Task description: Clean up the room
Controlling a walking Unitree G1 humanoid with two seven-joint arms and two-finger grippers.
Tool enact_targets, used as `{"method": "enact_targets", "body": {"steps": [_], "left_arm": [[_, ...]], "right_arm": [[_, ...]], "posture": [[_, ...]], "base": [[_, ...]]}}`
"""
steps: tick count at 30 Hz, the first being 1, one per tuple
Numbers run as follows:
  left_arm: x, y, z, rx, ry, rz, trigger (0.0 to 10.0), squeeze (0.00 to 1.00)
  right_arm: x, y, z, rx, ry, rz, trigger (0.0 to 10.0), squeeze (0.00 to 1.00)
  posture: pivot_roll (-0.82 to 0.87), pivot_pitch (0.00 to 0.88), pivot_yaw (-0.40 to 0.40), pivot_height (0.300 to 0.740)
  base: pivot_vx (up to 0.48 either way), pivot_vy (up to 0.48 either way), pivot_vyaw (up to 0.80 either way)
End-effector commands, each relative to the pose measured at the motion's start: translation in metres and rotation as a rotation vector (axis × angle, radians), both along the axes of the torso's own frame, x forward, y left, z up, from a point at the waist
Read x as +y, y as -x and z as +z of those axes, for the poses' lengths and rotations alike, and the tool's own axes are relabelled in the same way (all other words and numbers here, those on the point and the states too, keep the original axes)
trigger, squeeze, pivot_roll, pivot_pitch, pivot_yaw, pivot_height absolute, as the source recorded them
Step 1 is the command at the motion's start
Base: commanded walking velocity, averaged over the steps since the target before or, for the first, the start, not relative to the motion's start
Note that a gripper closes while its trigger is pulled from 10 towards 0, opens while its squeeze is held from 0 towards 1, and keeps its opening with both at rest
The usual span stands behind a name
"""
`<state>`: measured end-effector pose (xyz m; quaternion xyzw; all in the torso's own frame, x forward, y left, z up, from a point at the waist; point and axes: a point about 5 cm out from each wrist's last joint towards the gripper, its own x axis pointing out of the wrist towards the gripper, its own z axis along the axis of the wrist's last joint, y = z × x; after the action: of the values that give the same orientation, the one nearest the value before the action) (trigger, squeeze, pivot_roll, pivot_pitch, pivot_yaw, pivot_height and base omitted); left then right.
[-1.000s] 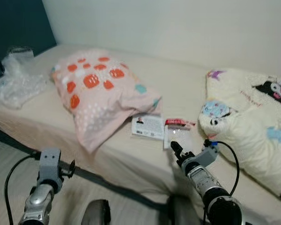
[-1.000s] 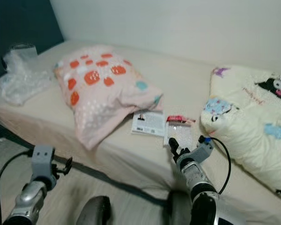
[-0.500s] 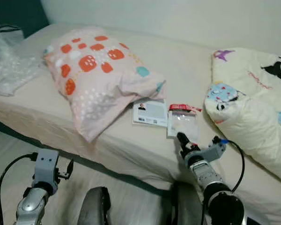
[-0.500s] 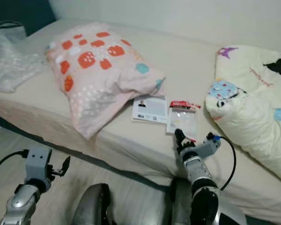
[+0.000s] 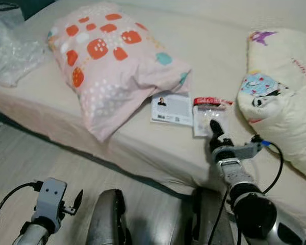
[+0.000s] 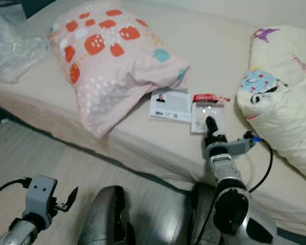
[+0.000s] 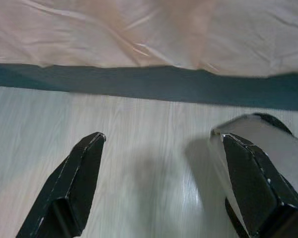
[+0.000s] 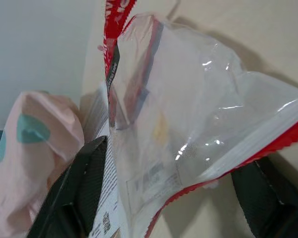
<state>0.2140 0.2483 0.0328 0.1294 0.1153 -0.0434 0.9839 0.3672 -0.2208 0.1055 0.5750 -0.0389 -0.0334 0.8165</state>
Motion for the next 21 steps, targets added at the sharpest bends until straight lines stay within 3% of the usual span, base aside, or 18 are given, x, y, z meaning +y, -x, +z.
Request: {"method": "enact_targets", "body": {"steps": [1, 5, 9, 16, 19, 21], "left_arm": [[-0.003, 0.009, -0.006, 0.054, -0.011, -0.022, 10.0, 0.0], [-0.005, 0.009, -0.007, 0.063, -0.012, -0.03, 10.0, 0.0], [-0.01, 0.01, -0.007, 0.074, -0.013, -0.037, 10.0, 0.0], [-0.012, 0.005, -0.005, 0.076, -0.015, -0.028, 10.0, 0.0], [-0.012, 0.004, -0.005, 0.075, -0.015, -0.025, 10.0, 0.0], [-0.008, -0.01, 0.002, 0.039, -0.002, 0.016, 10.0, 0.0]], "right_arm": [[-0.008, 0.008, -0.014, 0.107, 0.042, -0.053, 0.0, 0.0], [-0.012, 0.008, -0.014, 0.118, 0.055, -0.071, 0.0, 0.0], [-0.022, 0.008, -0.005, 0.035, 0.019, -0.098, 0.0, 0.0], [-0.027, 0.006, 0.004, -0.03, 0.022, -0.092, 0.0, 0.0], [-0.027, 0.005, 0.005, -0.035, 0.031, -0.09, 0.0, 0.0], [-0.015, 0.002, 0.009, -0.101, 0.076, -0.003, 0.0, 0.0]], "posture": [[0.27, 0.392, 0.04, 0.535], [0.27, 0.392, 0.04, 0.535], [0.26, 0.373, 0.038, 0.535], [0.25, 0.339, 0.02, 0.535], [0.25, 0.339, 0.02, 0.535], [0.22, 0.285, -0.01, 0.535]], "base": [[0.0, 0.0, 0.0], [0.0, 0.0, 0.0], [0.0, 0.0, 0.0], [0.0, 0.0, 0.0], [0.0, 0.0, 0.0], [0.0, 0.0, 0.0]]}}
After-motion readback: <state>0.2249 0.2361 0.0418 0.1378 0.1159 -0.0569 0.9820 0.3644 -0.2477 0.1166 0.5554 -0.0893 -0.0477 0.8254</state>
